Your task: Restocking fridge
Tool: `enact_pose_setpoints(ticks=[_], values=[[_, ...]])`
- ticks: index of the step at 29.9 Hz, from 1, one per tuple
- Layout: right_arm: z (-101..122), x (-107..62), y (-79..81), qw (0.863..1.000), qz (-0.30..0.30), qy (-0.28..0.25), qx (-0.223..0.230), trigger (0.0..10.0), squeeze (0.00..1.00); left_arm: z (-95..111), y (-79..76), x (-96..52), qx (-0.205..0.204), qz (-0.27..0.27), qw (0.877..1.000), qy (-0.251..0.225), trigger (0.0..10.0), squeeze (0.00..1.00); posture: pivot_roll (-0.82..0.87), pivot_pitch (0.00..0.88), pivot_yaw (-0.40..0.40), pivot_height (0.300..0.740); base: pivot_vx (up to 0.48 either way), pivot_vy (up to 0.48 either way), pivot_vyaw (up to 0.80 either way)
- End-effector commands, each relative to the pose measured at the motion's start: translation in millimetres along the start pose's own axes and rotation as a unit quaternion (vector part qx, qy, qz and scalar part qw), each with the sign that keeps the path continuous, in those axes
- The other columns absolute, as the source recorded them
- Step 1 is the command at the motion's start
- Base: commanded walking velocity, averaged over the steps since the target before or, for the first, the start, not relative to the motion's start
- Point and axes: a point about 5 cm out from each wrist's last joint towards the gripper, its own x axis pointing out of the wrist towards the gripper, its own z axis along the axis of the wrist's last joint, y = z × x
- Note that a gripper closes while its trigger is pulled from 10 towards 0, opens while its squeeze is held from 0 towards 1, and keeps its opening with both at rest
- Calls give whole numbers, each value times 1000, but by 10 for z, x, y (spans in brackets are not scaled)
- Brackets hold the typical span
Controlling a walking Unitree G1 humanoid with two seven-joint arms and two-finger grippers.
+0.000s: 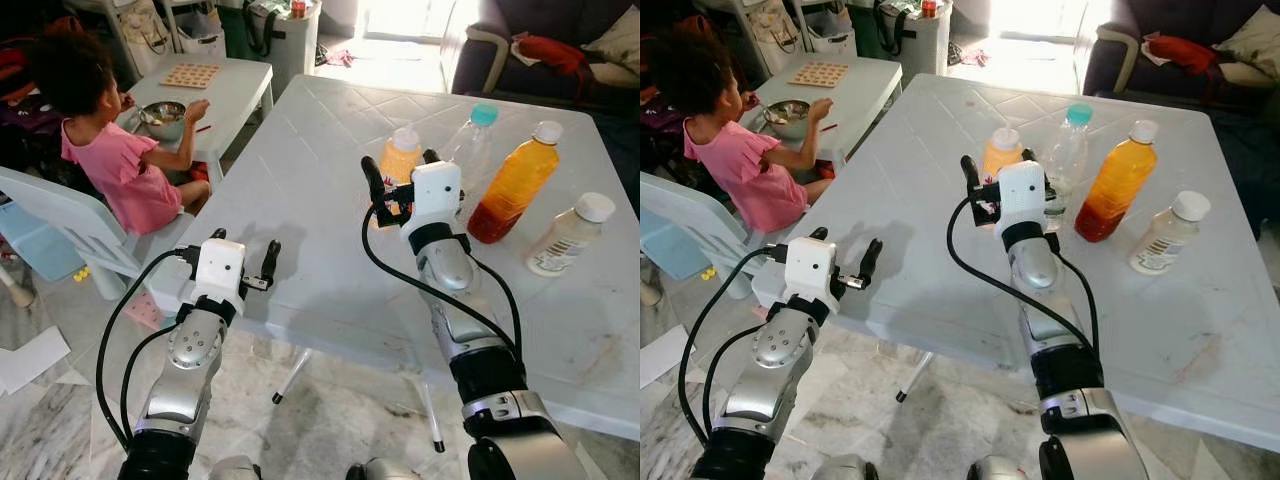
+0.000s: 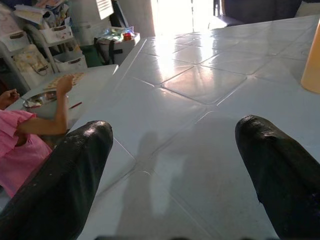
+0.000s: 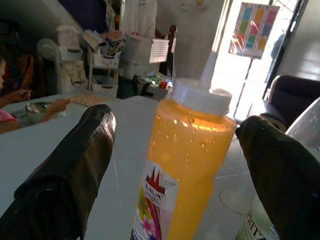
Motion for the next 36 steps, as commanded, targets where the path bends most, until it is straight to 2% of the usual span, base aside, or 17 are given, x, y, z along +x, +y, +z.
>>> enact_pose_setpoints(ticks=[1,12,19,30,36], values=[[57,45,-66,1000,-13,-11,0,10000,0,12,-16,17,7,-11,1000,2,10000,0,51,17,9,740,0,0,0],[91,129,-150,999,-32,-20,-11,10000,0,3,-41,31,6,-15,1000,5,10000,0,50,23,6,740,0,0,0],[107,243,-191,999,-43,-13,6,10000,0,-9,-30,30,7,-16,1000,8,10000,0,55,25,11,740,0,0,0],[128,339,-141,999,-36,-7,19,10000,0,-9,-26,34,10,-17,1000,9,10000,0,61,27,9,740,0,0,0],[153,387,-78,999,-25,-3,42,10000,0,-7,-26,36,11,-16,1000,9,10000,0,62,26,8,740,0,0,0]])
